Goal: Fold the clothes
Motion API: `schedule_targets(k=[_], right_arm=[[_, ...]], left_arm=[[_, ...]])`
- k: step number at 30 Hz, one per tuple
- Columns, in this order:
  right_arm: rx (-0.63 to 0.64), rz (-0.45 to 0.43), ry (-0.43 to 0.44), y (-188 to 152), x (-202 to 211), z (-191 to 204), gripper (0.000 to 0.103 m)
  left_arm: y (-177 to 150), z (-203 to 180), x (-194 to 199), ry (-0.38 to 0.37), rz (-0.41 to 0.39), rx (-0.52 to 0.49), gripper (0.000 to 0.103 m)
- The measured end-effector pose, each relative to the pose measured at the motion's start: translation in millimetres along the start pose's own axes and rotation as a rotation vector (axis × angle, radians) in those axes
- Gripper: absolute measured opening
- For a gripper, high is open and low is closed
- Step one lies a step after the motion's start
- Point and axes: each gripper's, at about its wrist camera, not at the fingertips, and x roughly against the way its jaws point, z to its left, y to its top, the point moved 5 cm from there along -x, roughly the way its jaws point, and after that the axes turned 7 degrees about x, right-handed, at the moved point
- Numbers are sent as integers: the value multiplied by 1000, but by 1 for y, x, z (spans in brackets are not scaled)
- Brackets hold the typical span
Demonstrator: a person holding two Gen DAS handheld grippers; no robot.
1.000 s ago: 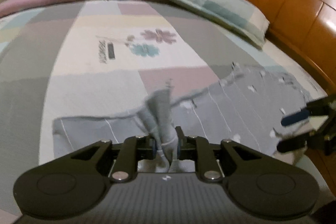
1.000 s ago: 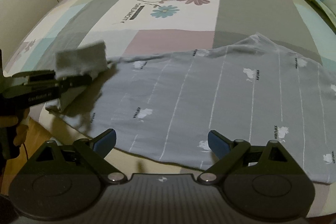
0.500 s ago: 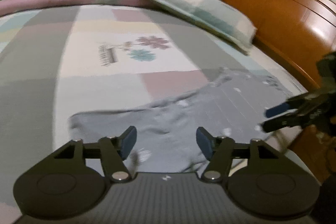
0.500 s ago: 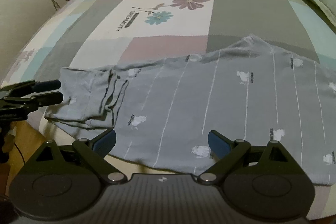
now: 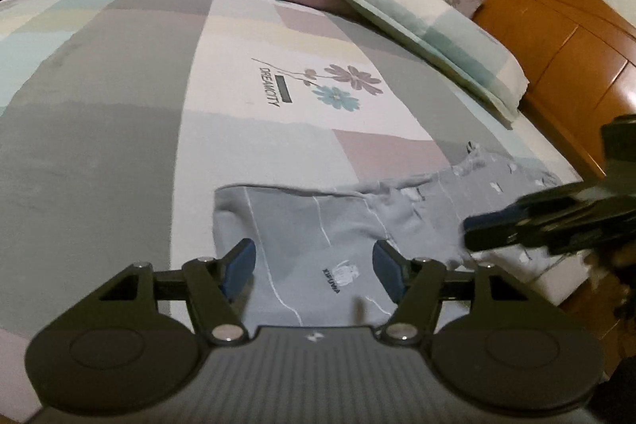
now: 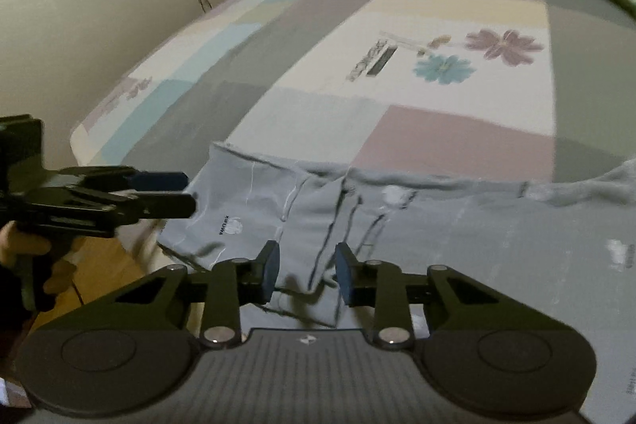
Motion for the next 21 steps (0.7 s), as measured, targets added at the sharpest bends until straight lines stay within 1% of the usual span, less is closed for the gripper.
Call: schedule_targets(k=[2,5,6,11,13,15,16,17,21], right_arm=[[6,29,-29,-4,-12,1,35],[32,38,-48,-10,-15,7,14],[38,39,-51,-11,-15,9,12],[29,63,-73,-10,-9,5,12],[26,72,-82,-10,-7,3,15],[23,81,-91,-10,-4,2,26],[21,86,-96,-10,-3,1,28],[24,81,-100,-8,-1,0,32],[77,-5,-106,8,10,2,33]], left_arm=[[-4,0,3,8,3,-5,65],[-13,1,7,7,13,-20,65],[-15,1,6,1,18,-21,65],[-23,5,-1,-24,48,-19,68],[-25,6,-6,-23,63,-23,68],[-25,6,-6,-23,69,-28,69],[-22,5,-5,-24,61,-36,69],[-18,4,-2,-26,49,-46,69],[3,0,0,-35,6,-77,69]])
